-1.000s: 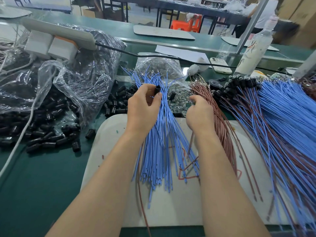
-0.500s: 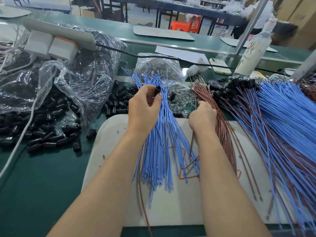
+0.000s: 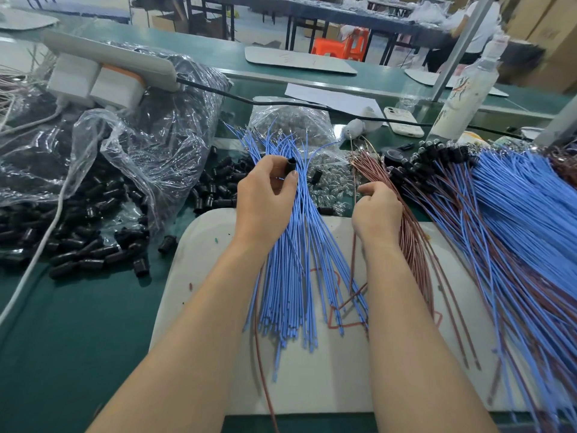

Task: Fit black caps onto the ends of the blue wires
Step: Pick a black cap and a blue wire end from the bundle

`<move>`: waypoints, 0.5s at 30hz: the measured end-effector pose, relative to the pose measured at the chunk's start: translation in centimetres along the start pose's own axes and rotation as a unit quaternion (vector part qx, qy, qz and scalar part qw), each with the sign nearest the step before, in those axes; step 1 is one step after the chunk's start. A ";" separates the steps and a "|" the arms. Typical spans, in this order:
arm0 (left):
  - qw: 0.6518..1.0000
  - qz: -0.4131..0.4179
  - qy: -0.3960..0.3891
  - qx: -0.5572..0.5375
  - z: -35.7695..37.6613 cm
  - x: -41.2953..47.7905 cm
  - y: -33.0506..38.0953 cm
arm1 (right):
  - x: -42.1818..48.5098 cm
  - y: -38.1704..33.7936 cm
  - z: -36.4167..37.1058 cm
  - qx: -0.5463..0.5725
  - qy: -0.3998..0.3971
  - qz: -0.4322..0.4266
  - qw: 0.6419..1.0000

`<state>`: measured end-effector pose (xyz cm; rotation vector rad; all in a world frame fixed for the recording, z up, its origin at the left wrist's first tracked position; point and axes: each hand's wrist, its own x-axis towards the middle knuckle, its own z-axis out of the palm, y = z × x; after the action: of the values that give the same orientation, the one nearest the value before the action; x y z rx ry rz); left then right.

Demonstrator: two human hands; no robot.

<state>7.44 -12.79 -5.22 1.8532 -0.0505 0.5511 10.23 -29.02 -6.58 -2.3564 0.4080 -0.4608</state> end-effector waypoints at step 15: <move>0.997 -0.007 -0.052 -0.052 0.1 -0.2 0.1 | 0.0 0.0 0.4 -0.061 0.000 -0.012 0.998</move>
<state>7.28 -12.98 -5.20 1.7784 -0.1331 0.4353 10.43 -28.81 -6.90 -2.4817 0.4184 -0.4601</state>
